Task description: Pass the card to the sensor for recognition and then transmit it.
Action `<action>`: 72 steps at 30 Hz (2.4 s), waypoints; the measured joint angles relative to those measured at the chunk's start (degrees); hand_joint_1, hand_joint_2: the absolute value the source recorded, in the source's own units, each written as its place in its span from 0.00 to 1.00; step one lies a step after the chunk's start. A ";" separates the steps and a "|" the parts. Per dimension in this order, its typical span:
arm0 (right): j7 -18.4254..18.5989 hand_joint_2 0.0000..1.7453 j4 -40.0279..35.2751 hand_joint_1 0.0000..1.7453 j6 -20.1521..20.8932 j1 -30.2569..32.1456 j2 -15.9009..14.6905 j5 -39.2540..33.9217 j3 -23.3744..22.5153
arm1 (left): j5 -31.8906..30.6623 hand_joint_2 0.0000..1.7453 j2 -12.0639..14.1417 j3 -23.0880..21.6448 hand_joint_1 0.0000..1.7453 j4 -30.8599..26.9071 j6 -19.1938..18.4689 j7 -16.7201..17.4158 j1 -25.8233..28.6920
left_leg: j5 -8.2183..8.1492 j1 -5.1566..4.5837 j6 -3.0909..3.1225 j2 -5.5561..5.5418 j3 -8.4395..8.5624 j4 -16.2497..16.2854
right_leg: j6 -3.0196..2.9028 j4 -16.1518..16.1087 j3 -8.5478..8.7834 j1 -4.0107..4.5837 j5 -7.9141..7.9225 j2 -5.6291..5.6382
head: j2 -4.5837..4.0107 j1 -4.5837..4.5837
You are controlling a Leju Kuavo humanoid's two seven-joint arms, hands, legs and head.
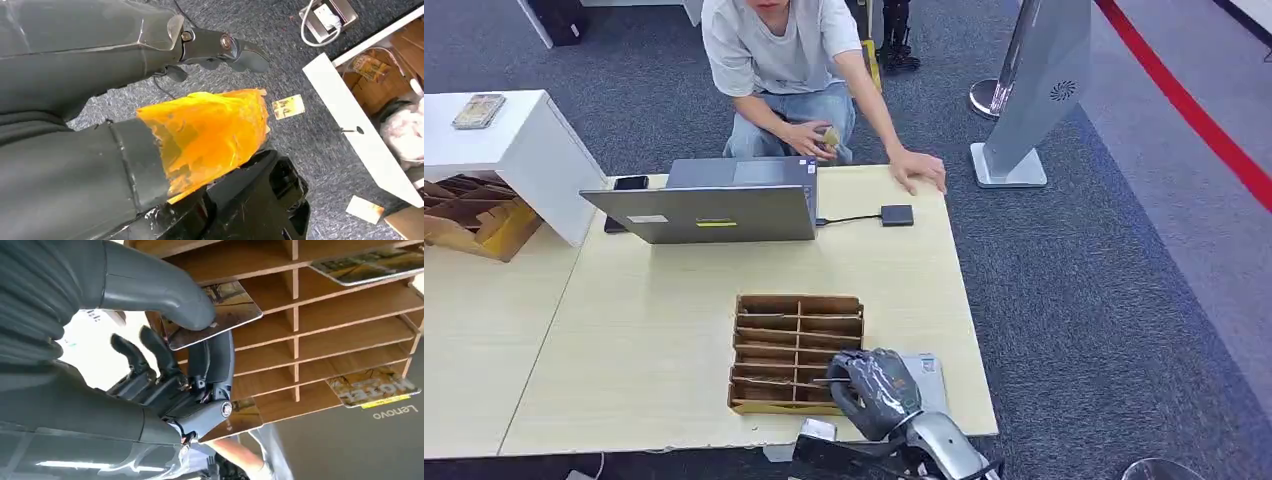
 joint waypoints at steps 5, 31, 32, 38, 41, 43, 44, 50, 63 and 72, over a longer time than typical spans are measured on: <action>0.07 1.00 -0.02 1.00 0.02 0.01 0.00 -0.02 0.00 | 0.48 0.00 -0.02 0.00 0.00 0.00 -0.77 -0.20 0.01 | 0.00 0.00 0.00 0.00 0.00 0.00 | 0.00 0.00 0.00 0.00 0.00 0.00 | 0.00 -0.02; -2.77 1.00 -4.50 1.00 -4.70 1.64 -0.02 -1.84 -2.05 | 0.22 0.00 -0.15 0.00 0.00 0.00 -0.92 -0.61 0.03 | 0.00 0.00 0.00 0.00 0.00 0.00 | 0.00 0.00 0.00 0.00 0.00 0.00 | 0.00 -0.02; -3.11 1.00 -5.21 1.00 -4.98 1.92 -0.02 -2.06 -2.34 | 0.17 0.00 -0.15 0.00 0.00 0.00 -0.87 -0.61 0.03 | 0.00 0.00 0.00 0.00 0.00 0.00 | 0.00 0.00 0.00 0.00 0.00 0.00 | 0.00 -0.02; -4.85 1.00 -10.66 1.00 -6.36 3.39 -0.02 -3.19 -3.93 | -0.04 0.00 -0.13 0.02 0.00 0.00 -0.61 -0.66 0.08 | 0.00 0.00 0.00 0.00 0.00 0.00 | 0.00 0.00 -0.01 0.00 0.00 0.01 | 0.00 -0.02; -5.35 1.00 -12.85 1.00 -6.73 3.86 -0.02 -3.54 -4.39 | -0.26 0.00 -0.13 0.00 0.00 0.00 -0.46 -0.66 0.08 | 0.00 0.00 0.00 0.00 0.00 0.00 | 0.00 0.00 -0.01 0.00 0.00 0.00 | 0.00 -0.02; -5.97 1.00 -13.86 1.00 -7.13 4.00 -0.02 -3.91 -4.79 | -0.42 0.00 -0.13 0.00 0.00 0.00 -0.31 -0.66 0.07 | 0.00 0.00 0.00 0.00 0.01 0.00 | 0.00 0.00 0.00 0.00 0.00 0.00 | 0.00 -0.02; -6.08 1.00 -14.27 1.00 -7.21 3.99 -0.02 -4.04 -4.94 | -0.46 0.00 -0.13 0.02 0.00 0.00 -0.24 -0.66 0.07 | 0.00 0.00 0.00 0.00 0.01 0.00 | 0.00 0.00 0.00 0.00 0.00 0.00 | 0.00 0.00; -6.10 1.00 -16.17 1.00 -7.30 3.95 -0.02 -4.07 -5.62 | -1.03 0.00 -0.13 0.00 0.00 0.00 -0.17 -0.66 0.06 | 0.00 0.00 0.00 0.00 0.01 0.00 | 0.00 0.00 0.00 0.00 0.00 0.00 | 0.00 -0.02; -6.69 1.00 -18.29 1.00 -7.17 0.96 0.13 -4.54 -5.94 | -2.10 0.00 -0.13 -0.20 0.00 0.00 -0.15 -0.02 -0.09 | 0.01 0.00 0.00 0.00 0.01 0.00 | 0.00 0.00 0.01 0.00 0.01 0.00 | 0.00 0.00; -2.30 1.00 -17.31 1.00 -5.81 -5.67 1.66 2.93 -5.47 | -3.15 0.00 -0.13 -1.64 0.00 0.00 -0.61 0.35 -0.99 | 0.03 0.00 0.01 0.00 0.01 0.00 | -0.01 0.01 0.01 0.00 0.02 0.00 | 0.00 -0.02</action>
